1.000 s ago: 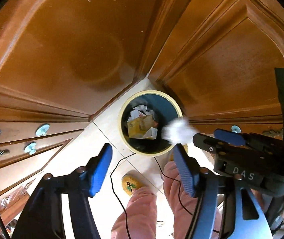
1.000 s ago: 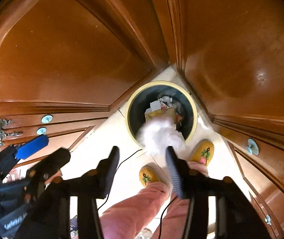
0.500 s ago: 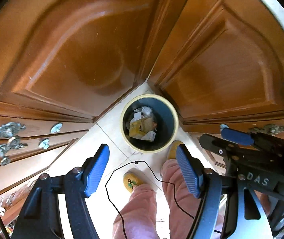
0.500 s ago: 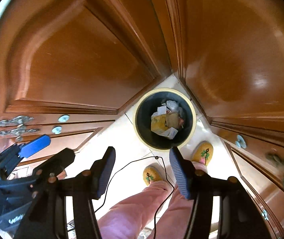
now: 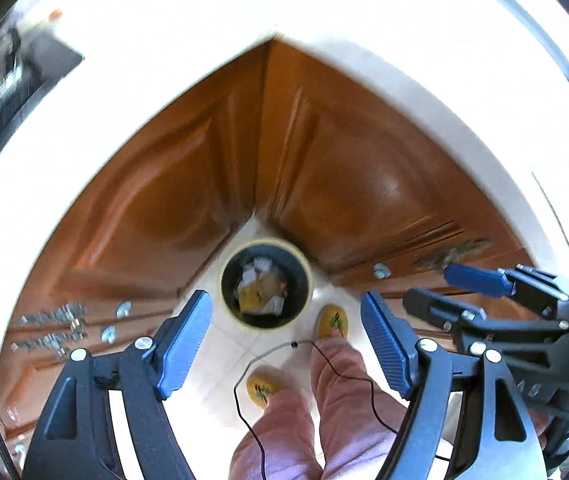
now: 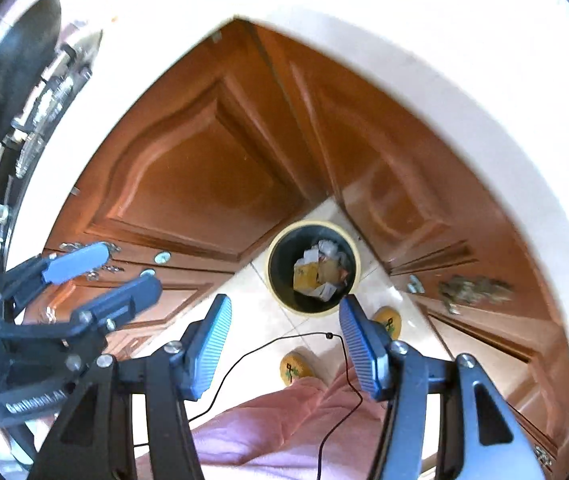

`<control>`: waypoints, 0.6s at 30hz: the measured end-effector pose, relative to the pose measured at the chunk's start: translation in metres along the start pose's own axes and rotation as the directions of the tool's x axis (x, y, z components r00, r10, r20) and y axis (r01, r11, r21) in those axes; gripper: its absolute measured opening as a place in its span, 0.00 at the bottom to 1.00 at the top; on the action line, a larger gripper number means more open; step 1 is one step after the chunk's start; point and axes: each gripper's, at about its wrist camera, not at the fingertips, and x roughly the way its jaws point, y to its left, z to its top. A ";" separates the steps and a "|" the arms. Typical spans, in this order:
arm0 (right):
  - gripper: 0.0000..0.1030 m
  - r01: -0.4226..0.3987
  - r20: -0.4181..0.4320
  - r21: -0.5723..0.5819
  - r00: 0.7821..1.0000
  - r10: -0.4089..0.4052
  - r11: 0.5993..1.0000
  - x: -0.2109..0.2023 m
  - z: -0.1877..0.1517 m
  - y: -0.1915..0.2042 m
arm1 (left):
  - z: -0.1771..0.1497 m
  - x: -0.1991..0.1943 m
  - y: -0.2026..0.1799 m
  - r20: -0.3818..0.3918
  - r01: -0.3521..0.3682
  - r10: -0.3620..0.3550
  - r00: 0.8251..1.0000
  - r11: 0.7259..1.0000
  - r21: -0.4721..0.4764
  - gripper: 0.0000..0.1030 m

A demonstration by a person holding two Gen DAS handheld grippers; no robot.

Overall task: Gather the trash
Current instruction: 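Raise both tools from the bin back to the counter trash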

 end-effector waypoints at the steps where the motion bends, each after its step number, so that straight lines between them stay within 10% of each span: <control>1: 0.55 0.006 0.006 0.003 1.000 -0.006 1.000 -0.008 -0.001 -0.002 | 0.003 -0.008 -0.005 0.020 0.002 -0.002 1.000 1.000 0.012 0.78; 18: 0.55 0.047 0.265 -0.001 0.963 -0.045 0.999 -0.142 -0.013 -0.034 | 0.042 -0.108 -0.103 0.239 -0.004 -0.050 0.970 0.976 0.220 0.84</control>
